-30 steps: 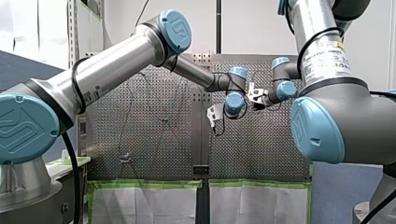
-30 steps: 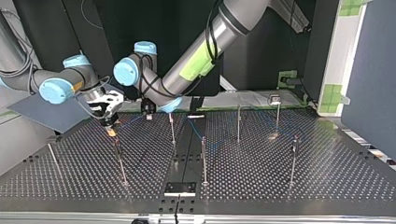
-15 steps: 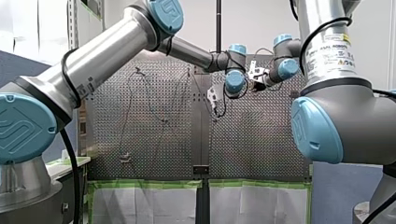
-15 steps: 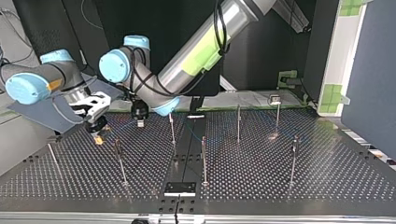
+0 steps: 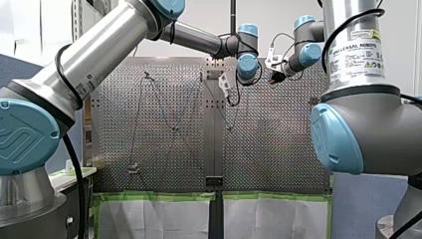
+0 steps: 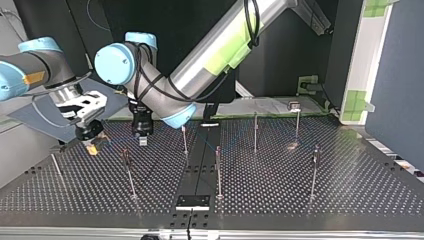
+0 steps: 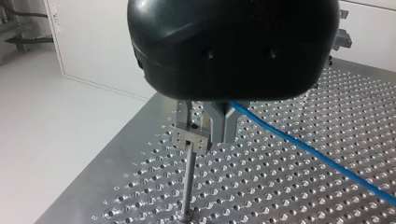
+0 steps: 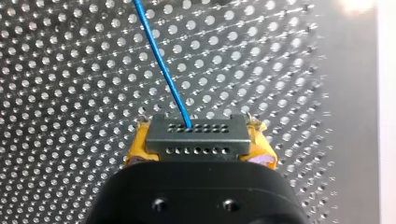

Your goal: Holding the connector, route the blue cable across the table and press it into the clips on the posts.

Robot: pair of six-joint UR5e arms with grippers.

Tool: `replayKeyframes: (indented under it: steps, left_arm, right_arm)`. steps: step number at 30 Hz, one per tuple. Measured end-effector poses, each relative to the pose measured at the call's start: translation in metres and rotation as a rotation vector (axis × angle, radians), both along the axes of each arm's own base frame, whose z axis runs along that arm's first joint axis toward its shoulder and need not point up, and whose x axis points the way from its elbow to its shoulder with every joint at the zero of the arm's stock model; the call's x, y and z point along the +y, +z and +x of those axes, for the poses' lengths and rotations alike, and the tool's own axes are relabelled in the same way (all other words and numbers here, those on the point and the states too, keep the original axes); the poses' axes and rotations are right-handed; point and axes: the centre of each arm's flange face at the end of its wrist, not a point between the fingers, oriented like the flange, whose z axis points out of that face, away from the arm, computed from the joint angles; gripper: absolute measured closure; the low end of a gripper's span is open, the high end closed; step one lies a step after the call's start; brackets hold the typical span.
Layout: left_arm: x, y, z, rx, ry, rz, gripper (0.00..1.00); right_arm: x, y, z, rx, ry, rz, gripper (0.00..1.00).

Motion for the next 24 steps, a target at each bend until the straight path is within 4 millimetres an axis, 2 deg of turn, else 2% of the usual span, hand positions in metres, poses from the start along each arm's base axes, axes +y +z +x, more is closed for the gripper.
replayKeyframes:
  steps: [8,13,16,24]
  left_arm:
    - [0.002,0.002,0.003,-0.009,0.002,-0.003,1.0]
    - [0.004,0.004,0.012,-0.029,-0.001,-0.011,1.0]
    - [0.004,0.006,0.018,-0.049,-0.015,-0.023,1.0]
    - [0.003,0.009,0.029,-0.089,-0.044,-0.045,1.0]
  right_arm:
    - [0.003,0.007,-0.008,-0.009,-0.016,-0.002,1.0]
    - [0.0,-0.001,-0.008,-0.005,-0.016,0.009,1.0]
    - [0.005,0.007,-0.005,-0.011,-0.011,0.0,1.0]
    - [0.005,0.007,-0.005,-0.012,-0.011,-0.001,1.0]
